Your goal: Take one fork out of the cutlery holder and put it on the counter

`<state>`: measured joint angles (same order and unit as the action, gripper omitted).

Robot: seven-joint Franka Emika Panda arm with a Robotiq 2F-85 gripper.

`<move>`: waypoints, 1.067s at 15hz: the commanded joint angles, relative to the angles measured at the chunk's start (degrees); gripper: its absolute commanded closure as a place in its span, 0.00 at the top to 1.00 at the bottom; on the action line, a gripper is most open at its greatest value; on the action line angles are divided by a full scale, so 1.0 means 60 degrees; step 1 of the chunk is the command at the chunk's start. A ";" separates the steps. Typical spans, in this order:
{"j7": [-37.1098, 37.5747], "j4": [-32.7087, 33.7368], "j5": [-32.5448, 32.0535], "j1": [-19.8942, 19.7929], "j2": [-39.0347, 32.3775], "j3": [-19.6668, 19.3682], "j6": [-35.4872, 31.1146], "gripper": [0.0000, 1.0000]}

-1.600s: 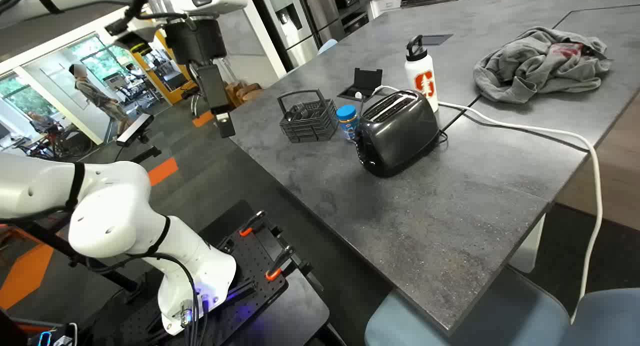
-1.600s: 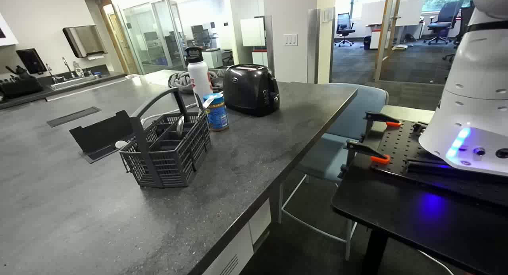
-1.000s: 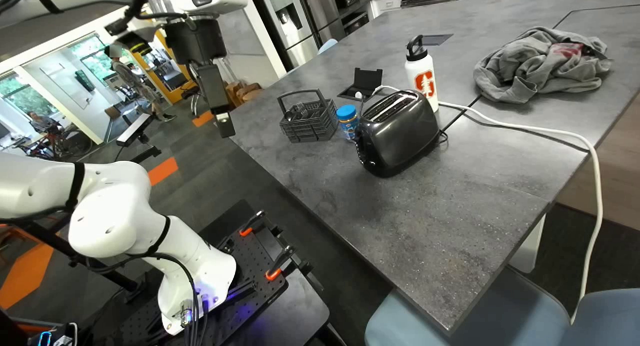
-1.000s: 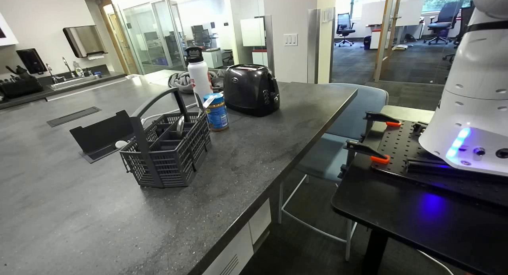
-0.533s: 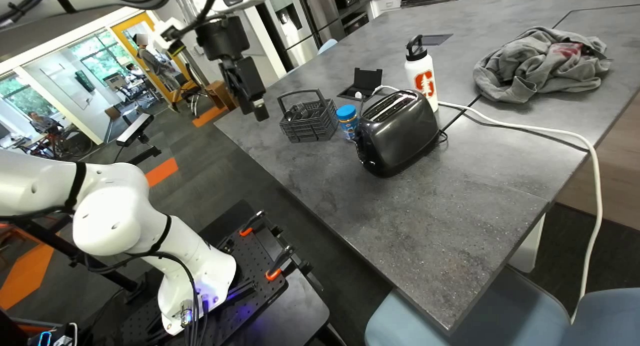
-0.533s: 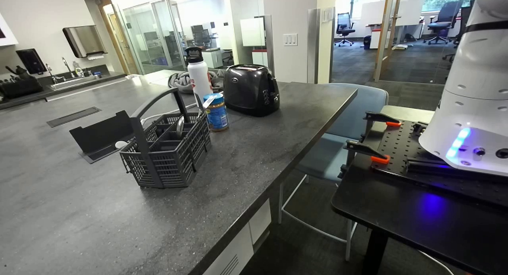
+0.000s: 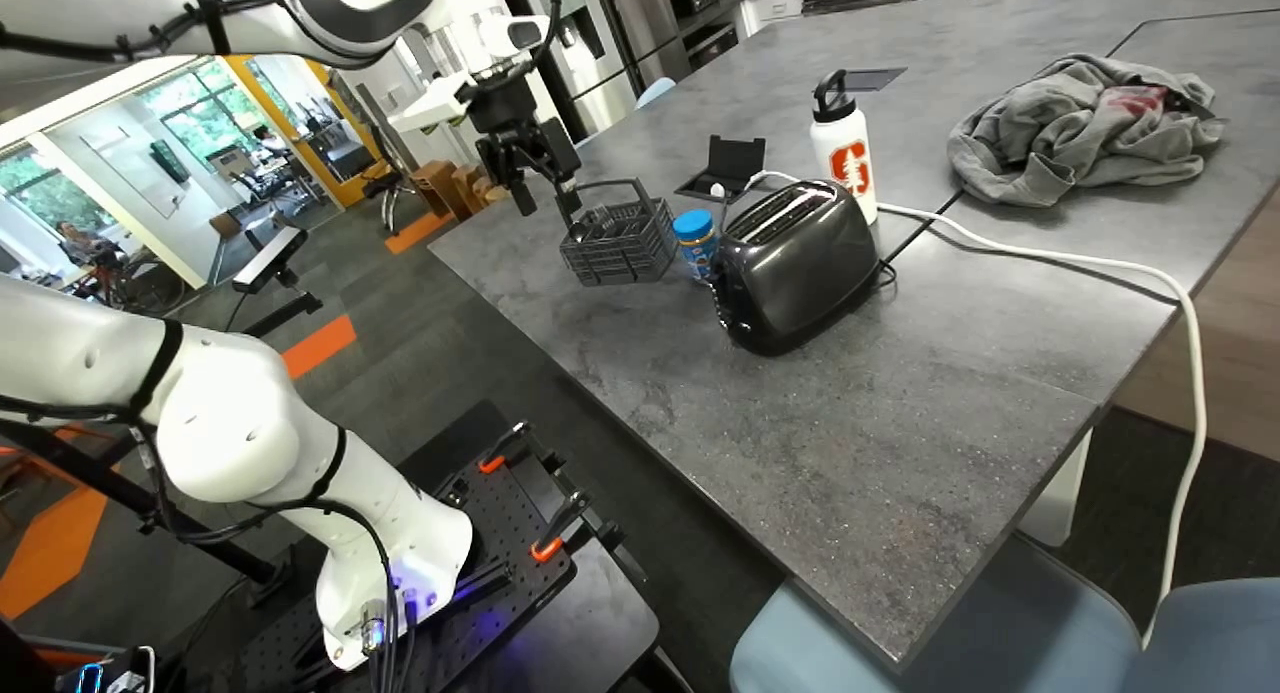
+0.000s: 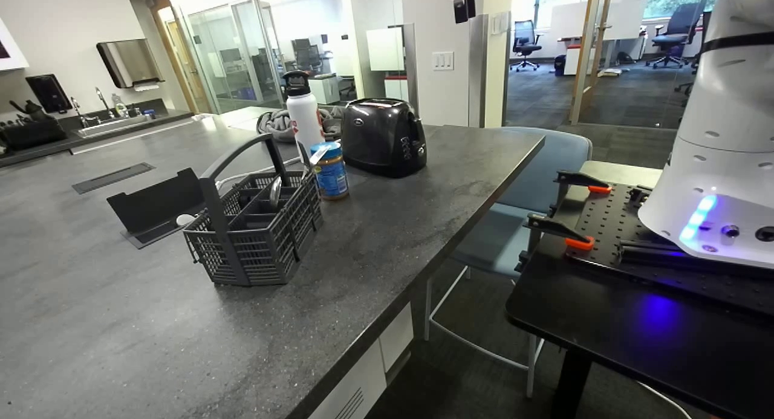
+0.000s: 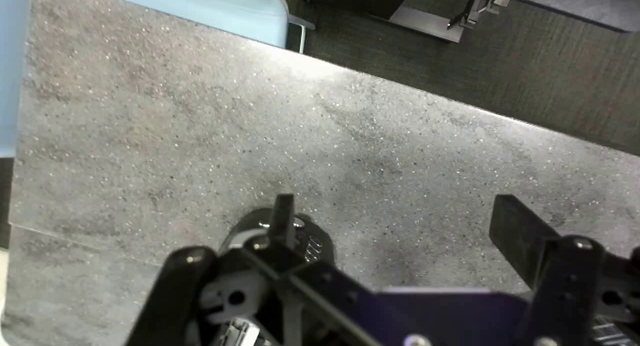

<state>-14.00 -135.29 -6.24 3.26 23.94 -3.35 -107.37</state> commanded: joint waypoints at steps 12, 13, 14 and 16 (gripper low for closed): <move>0.0265 0.0419 0.0476 0.0568 -0.1218 0.0970 -0.1088 1.00; 0.0578 0.0607 0.0443 0.0632 -0.1560 0.1194 -0.1267 1.00; 0.0827 0.0805 0.0441 0.0708 -0.1902 0.1382 -0.1438 1.00; 0.1625 0.1322 0.0315 0.0819 -0.2672 0.1819 -0.1704 1.00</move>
<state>-9.83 -133.01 -4.30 7.19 15.27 4.73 -116.03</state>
